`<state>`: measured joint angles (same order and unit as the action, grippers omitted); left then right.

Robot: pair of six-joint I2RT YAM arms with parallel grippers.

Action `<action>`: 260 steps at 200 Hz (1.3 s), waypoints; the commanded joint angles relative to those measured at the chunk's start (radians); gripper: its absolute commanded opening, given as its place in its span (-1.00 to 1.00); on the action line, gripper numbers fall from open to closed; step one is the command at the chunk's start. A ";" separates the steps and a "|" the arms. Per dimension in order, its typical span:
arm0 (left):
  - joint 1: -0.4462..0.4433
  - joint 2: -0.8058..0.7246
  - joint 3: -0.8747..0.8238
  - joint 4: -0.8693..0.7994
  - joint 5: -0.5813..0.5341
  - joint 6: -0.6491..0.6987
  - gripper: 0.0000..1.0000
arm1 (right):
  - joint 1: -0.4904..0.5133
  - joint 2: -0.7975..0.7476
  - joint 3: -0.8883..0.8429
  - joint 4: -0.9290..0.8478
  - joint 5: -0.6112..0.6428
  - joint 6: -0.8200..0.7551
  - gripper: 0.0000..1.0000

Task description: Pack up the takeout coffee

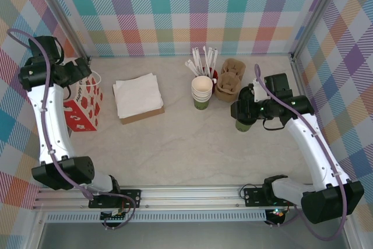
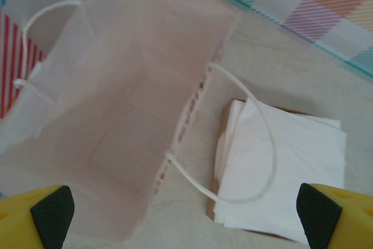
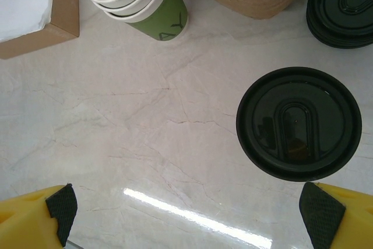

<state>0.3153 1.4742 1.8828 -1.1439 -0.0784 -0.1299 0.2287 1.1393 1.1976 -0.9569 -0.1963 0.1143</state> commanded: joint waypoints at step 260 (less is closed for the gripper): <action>0.101 0.194 -0.005 0.114 0.152 0.109 -0.76 | -0.003 0.005 -0.021 0.044 -0.025 -0.009 0.95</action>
<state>0.4343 1.7592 1.8633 -0.9951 0.1360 -0.0364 0.2287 1.1427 1.1851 -0.9329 -0.1967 0.1120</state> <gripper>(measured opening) 0.136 0.977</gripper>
